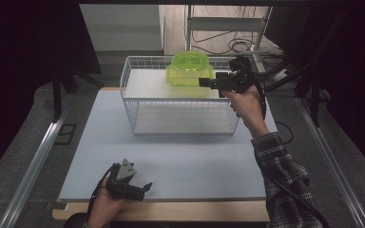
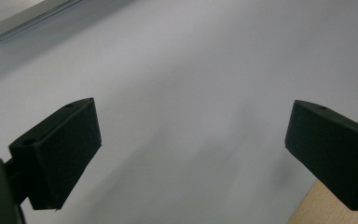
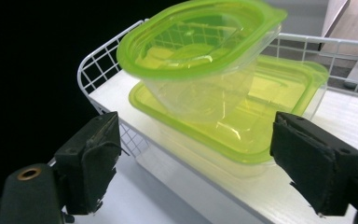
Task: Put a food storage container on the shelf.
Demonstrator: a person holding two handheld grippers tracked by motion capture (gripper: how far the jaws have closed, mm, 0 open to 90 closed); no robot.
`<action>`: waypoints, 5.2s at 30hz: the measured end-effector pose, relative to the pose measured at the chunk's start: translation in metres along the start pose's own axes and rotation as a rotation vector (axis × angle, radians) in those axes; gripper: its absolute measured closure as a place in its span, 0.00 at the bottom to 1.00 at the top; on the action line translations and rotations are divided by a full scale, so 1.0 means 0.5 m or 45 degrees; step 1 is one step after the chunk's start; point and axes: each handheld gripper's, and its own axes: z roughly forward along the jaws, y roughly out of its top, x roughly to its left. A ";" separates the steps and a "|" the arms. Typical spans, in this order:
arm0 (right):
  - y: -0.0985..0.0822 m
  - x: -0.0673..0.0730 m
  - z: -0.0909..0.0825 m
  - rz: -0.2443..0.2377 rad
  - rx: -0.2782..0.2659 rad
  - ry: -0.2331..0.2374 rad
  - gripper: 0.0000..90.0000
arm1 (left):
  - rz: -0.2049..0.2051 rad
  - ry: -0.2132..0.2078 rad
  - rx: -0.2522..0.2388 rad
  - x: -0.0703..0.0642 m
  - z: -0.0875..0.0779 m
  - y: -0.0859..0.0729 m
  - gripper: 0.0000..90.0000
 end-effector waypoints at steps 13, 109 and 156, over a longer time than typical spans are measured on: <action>-0.041 -0.010 0.003 -0.016 0.026 0.022 0.11 | 0.002 0.001 0.002 -0.001 0.001 0.000 0.04; -0.424 0.014 -0.028 -0.164 0.160 -0.124 0.03 | -0.004 -0.071 -0.015 0.000 0.002 -0.003 0.01; -0.561 0.009 -0.052 -0.148 0.354 -0.168 0.03 | 0.039 -0.040 0.028 -0.006 0.011 -0.004 0.01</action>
